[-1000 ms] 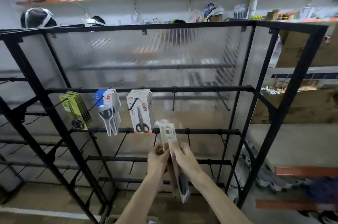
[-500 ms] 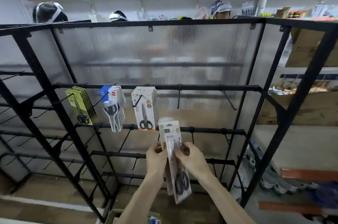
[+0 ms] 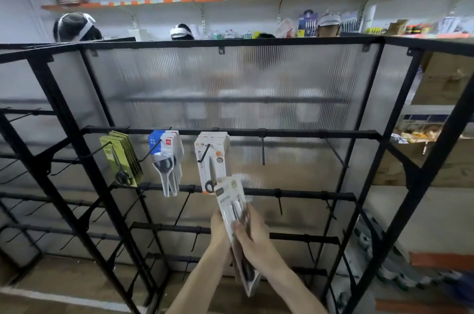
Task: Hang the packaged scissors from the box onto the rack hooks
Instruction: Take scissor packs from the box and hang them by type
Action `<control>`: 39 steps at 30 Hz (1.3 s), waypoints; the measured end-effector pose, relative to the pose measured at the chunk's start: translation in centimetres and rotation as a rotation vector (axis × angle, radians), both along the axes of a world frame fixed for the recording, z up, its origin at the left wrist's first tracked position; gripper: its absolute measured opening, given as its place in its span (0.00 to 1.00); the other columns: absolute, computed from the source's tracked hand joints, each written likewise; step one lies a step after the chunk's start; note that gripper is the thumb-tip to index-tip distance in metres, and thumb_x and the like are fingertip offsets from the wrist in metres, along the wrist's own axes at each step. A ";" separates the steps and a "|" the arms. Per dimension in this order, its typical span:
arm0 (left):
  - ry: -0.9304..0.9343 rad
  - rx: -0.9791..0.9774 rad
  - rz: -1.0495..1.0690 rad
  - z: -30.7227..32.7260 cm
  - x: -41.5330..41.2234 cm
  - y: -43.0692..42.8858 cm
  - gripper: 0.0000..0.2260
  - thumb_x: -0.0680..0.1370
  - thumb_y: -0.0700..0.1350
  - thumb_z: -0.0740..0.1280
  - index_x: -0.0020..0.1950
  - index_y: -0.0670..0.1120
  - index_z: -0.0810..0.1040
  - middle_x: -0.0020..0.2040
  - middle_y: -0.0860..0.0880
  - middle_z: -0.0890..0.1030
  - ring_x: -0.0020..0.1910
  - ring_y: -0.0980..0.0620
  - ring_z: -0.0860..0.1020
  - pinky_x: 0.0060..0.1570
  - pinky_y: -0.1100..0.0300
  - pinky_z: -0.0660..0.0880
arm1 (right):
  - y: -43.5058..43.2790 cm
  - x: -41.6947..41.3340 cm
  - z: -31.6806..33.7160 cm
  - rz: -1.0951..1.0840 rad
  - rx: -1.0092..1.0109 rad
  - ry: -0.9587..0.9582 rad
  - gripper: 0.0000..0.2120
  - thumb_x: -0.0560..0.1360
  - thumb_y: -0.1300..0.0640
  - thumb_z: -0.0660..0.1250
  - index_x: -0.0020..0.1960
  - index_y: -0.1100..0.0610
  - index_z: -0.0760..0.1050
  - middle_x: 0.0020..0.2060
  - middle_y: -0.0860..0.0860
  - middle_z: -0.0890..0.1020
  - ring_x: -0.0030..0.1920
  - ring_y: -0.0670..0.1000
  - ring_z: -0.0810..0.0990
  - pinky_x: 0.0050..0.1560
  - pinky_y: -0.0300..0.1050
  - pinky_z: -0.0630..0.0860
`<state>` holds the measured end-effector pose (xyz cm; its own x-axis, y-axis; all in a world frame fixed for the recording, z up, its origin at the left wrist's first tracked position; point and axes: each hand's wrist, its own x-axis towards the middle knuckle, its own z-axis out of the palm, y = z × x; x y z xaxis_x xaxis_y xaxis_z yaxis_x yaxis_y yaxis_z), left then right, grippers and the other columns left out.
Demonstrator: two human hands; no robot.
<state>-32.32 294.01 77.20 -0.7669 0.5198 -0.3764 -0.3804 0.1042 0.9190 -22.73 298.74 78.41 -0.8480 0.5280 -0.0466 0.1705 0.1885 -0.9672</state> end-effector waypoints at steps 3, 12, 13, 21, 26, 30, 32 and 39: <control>0.031 -0.041 0.020 1.1 -0.5 0.2 0.19 0.87 0.49 0.49 0.44 0.46 0.72 0.38 0.48 0.76 0.37 0.50 0.75 0.39 0.55 0.74 | 0.2 -0.9 1.0 -0.089 -0.172 0.041 0.26 0.76 0.40 0.69 0.70 0.48 0.67 0.65 0.46 0.74 0.65 0.46 0.75 0.60 0.40 0.77; 0.293 -0.183 0.030 2.0 -4.0 -0.5 0.03 0.78 0.36 0.67 0.49 0.43 0.78 0.44 0.42 0.82 0.44 0.44 0.82 0.41 0.53 0.77 | 5.3 0.9 4.0 -0.308 -0.050 0.184 0.06 0.77 0.59 0.71 0.54 0.52 0.81 0.47 0.44 0.87 0.47 0.44 0.85 0.45 0.40 0.81; 0.298 -0.187 0.022 1.9 -4.4 -0.2 0.03 0.79 0.35 0.66 0.49 0.42 0.77 0.44 0.41 0.82 0.43 0.44 0.81 0.41 0.51 0.77 | 5.7 1.1 4.0 -0.323 -0.044 0.182 0.06 0.78 0.58 0.70 0.54 0.52 0.81 0.46 0.44 0.87 0.46 0.43 0.85 0.43 0.38 0.81; 0.306 -0.191 -0.024 1.9 -5.1 1.9 0.02 0.80 0.37 0.67 0.51 0.42 0.79 0.44 0.45 0.83 0.41 0.49 0.81 0.34 0.61 0.72 | 8.9 -0.3 3.1 -0.289 0.055 0.038 0.07 0.76 0.58 0.72 0.52 0.48 0.83 0.47 0.41 0.86 0.50 0.42 0.84 0.46 0.32 0.77; 0.327 -0.151 -0.017 1.5 -5.5 1.8 0.03 0.80 0.37 0.67 0.53 0.41 0.79 0.46 0.47 0.82 0.43 0.54 0.78 0.36 0.64 0.69 | 9.8 -0.9 2.8 -0.300 0.059 0.057 0.04 0.77 0.55 0.72 0.51 0.49 0.84 0.44 0.41 0.87 0.43 0.38 0.83 0.41 0.29 0.73; 0.345 -0.158 -0.029 0.7 -5.6 1.7 0.03 0.81 0.37 0.66 0.53 0.42 0.79 0.47 0.46 0.83 0.45 0.51 0.81 0.38 0.62 0.73 | 11.3 -3.1 2.2 -0.360 0.044 0.002 0.09 0.79 0.53 0.68 0.46 0.58 0.81 0.41 0.51 0.86 0.43 0.52 0.84 0.42 0.42 0.75; 0.359 -0.160 -0.034 0.2 -5.9 1.7 0.04 0.80 0.39 0.68 0.54 0.42 0.79 0.47 0.46 0.83 0.47 0.48 0.82 0.41 0.60 0.76 | 12.1 -4.6 2.0 -0.374 0.034 -0.004 0.11 0.80 0.53 0.66 0.45 0.60 0.80 0.39 0.54 0.85 0.40 0.52 0.83 0.40 0.42 0.74; 0.431 -0.115 -0.043 0.7 -5.6 2.2 0.03 0.81 0.43 0.69 0.49 0.47 0.77 0.44 0.49 0.82 0.43 0.52 0.81 0.40 0.62 0.74 | 16.1 -10.3 2.0 -0.462 0.058 0.001 0.19 0.82 0.53 0.63 0.45 0.69 0.78 0.38 0.65 0.82 0.34 0.61 0.79 0.35 0.45 0.73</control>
<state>-37.93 296.23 77.89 -0.8449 0.5283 -0.0842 0.0422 0.2227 0.9740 -33.03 314.80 80.37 -0.5233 0.8521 -0.0054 0.2485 0.1465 -0.9575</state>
